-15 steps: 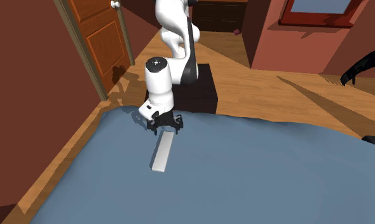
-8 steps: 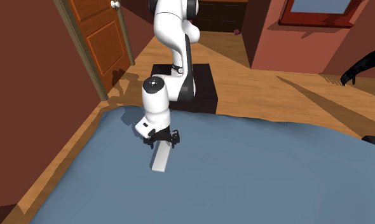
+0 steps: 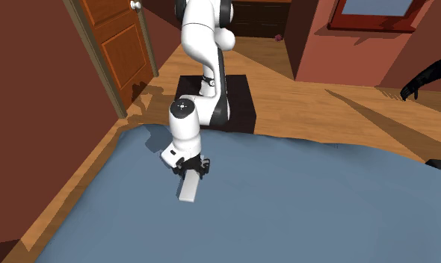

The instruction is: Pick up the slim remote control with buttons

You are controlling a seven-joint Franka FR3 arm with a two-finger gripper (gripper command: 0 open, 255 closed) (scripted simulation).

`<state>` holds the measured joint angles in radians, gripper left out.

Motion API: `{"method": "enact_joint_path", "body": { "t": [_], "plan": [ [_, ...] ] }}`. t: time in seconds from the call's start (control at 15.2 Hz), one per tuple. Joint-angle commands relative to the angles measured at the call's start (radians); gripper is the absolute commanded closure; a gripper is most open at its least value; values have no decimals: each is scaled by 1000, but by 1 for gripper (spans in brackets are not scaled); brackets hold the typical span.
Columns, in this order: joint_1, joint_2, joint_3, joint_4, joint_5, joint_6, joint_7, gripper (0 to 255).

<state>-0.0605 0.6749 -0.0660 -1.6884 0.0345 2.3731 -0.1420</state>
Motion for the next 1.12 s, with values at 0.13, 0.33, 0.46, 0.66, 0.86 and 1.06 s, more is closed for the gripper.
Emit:
{"method": "enact_joint_path", "body": {
  "t": [0.13, 0.33, 0.46, 0.66, 0.86, 1.06],
  "plan": [
    [0, 2, 0, 1, 0, 1, -1, 255],
    [0, 2, 0, 2, 0, 0, 0, 255],
    [0, 1, 0, 0, 0, 0, 0, 255],
    [1, -27, -1, -2, -2, -26, 0, 255],
    [2, -53, -3, -1, -3, -53, 1, 255],
    [3, -79, -4, 2, -5, -81, 1, 255]
  ]
}}
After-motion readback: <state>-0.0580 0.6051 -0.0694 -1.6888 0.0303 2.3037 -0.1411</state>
